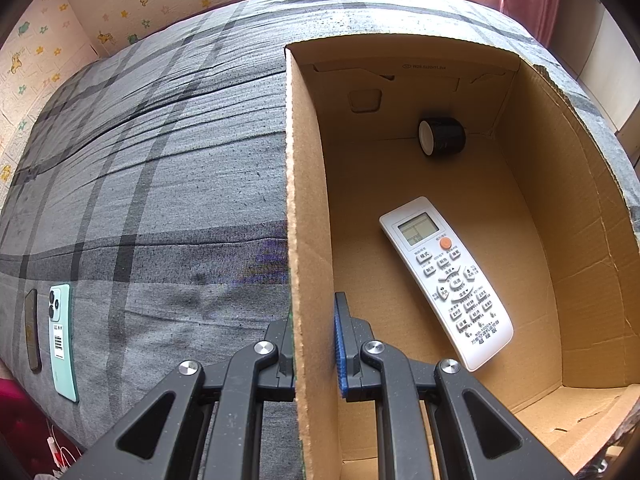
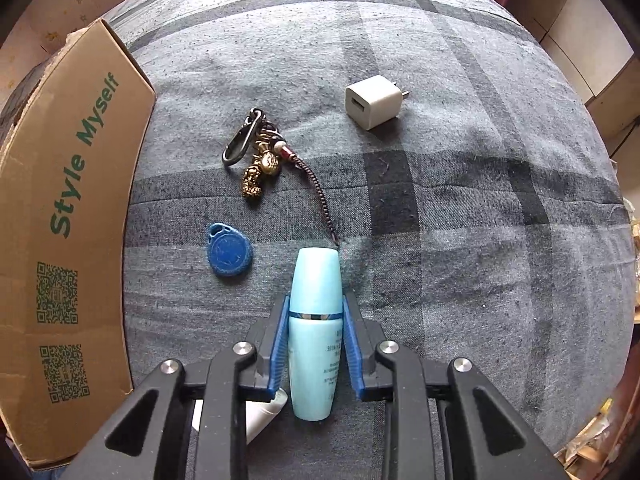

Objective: Organize rigid objects
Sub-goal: 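Grasp the light-blue bottle with the right gripper, then lift and carry the light-blue bottle into the box with the right gripper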

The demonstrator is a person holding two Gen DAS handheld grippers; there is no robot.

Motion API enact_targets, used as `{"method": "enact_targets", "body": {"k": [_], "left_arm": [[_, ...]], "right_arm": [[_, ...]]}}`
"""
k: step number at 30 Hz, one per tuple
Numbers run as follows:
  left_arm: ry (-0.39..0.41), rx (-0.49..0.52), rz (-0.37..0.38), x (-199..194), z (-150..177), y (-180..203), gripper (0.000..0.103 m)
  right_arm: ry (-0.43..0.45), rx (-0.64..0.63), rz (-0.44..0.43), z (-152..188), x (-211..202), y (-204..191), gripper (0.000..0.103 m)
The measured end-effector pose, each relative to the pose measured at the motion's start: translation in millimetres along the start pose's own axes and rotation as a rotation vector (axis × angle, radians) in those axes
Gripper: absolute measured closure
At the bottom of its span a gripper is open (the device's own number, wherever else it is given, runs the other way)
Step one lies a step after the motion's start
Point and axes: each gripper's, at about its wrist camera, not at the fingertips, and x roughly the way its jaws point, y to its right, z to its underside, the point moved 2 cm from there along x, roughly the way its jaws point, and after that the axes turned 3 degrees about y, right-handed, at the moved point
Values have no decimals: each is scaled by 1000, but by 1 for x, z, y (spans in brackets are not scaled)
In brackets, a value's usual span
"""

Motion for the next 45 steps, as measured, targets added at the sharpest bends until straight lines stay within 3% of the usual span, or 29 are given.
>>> {"method": "enact_targets", "body": {"k": [25,45], "left_arm": [[0,4,-2,0,0,1,89],[0,7,-4,0,0,1,89]], "right_arm": [[97,-69,4,-26,-75,-16,76],[199,-211,-59,-47,-132,-81,76]]}}
